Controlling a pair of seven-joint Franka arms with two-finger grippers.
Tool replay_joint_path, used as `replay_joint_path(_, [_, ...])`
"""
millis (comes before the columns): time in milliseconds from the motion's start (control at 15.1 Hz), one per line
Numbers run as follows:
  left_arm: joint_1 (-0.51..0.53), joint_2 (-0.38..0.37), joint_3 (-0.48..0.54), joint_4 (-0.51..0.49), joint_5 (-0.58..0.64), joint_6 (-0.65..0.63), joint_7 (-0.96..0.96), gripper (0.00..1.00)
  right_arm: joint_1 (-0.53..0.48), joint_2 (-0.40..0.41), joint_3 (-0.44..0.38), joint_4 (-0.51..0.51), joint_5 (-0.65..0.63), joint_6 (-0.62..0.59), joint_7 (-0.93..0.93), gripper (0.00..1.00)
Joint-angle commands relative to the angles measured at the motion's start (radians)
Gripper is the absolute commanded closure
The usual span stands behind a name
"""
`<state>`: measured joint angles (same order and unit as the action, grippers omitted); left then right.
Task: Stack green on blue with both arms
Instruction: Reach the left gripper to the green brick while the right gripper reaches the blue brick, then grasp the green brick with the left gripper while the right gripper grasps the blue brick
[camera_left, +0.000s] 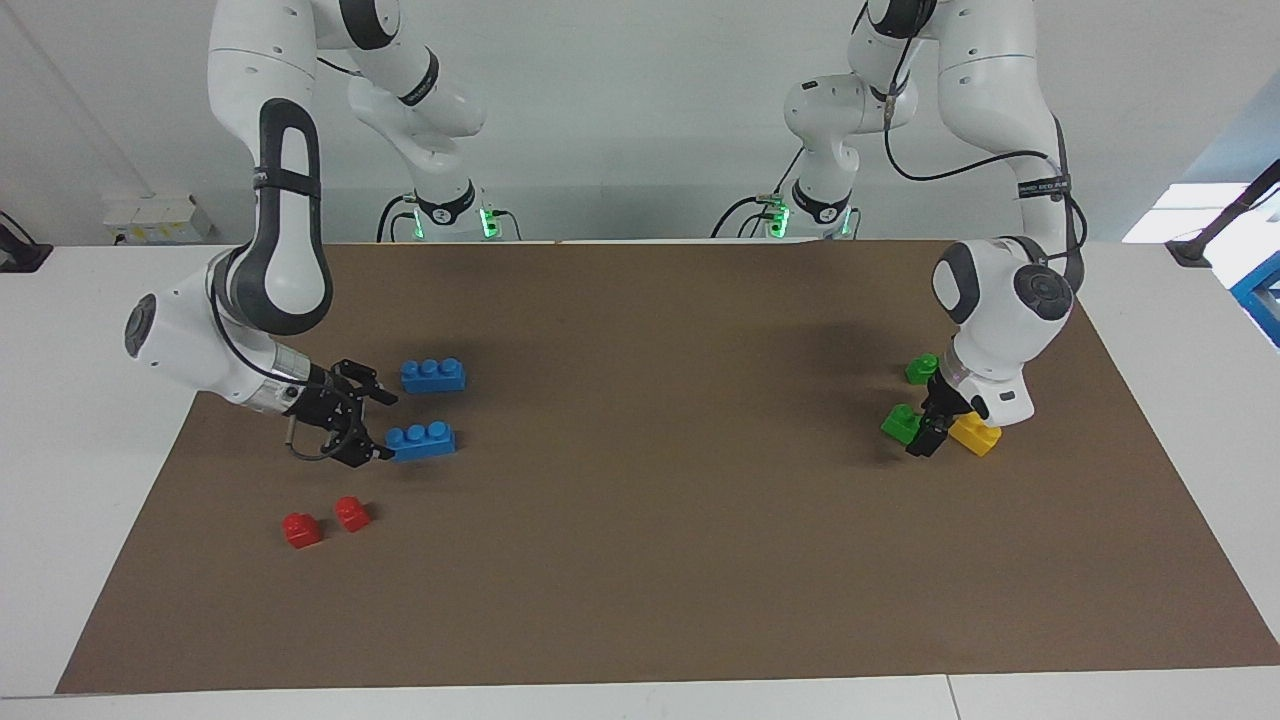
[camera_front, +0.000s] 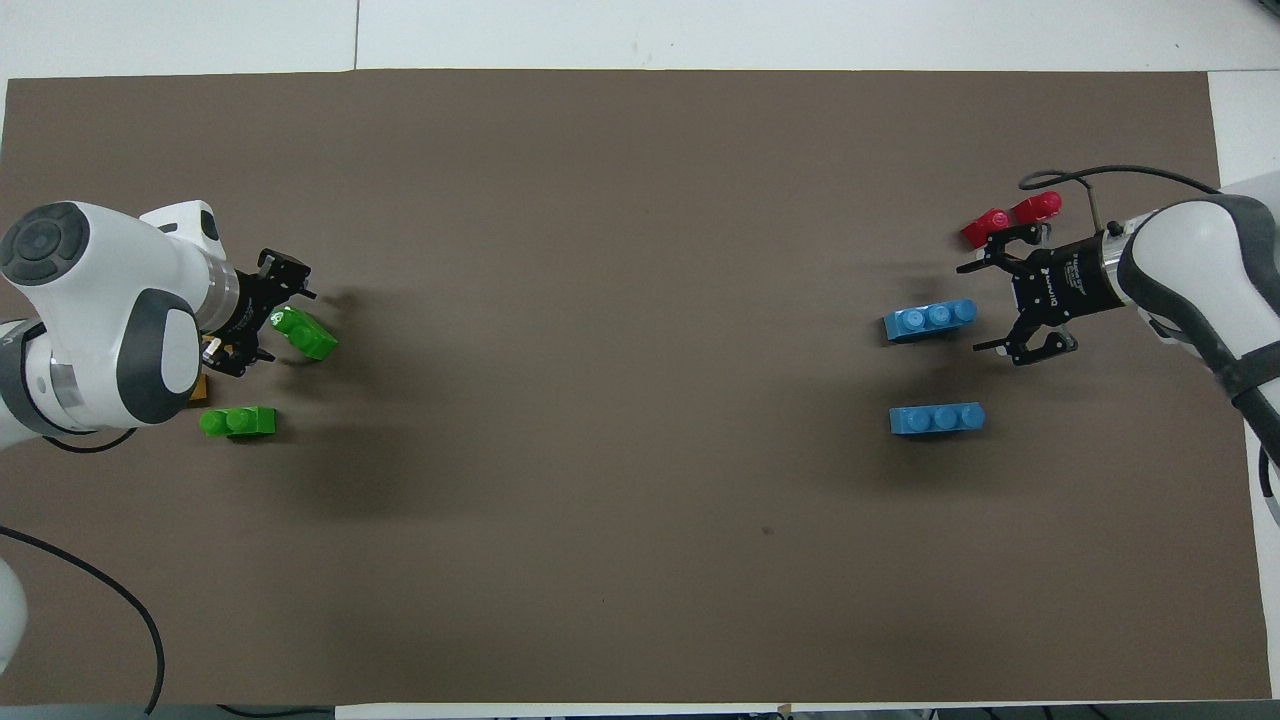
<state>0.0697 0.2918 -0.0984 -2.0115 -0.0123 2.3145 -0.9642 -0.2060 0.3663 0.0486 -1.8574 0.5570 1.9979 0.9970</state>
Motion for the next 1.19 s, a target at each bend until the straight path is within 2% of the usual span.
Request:
replay_joint_path(0, [-0.001,0.003,0.003,-0.027,0.02,0.063,-0.037,0.36,-0.003,0.026,0.007,-0.003,0.031,0.056,-0.028,0.0])
replay_joint_path(132, [-0.001,0.003,0.003,-0.036,0.02,0.098,-0.036,1.0,-0.003,0.043,0.008,-0.003,0.031,0.076,-0.029,0.0])
replay_joint_path(595, [0.001,0.001,0.003,-0.007,0.02,0.068,-0.028,1.0,0.017,0.06,0.011,-0.006,0.031,0.127,-0.029,0.01])
replay_joint_path(793, [-0.002,-0.013,0.002,0.078,0.02,-0.071,-0.031,1.0,0.017,0.059,0.013,-0.006,0.031,0.118,-0.035,0.04])
replay_joint_path(859, [-0.007,-0.026,0.002,0.121,0.02,-0.148,-0.036,1.0,0.017,0.059,0.013,-0.006,0.031,0.111,-0.067,0.09])
replay_joint_path(991, [-0.019,-0.057,-0.003,0.187,0.02,-0.268,-0.071,1.0,0.014,0.056,0.013,-0.006,0.032,0.088,-0.133,0.27])
replay_joint_path(1123, [-0.043,-0.091,-0.012,0.22,0.02,-0.32,-0.19,1.0,0.011,0.054,0.013,-0.006,0.031,0.072,-0.168,0.44])
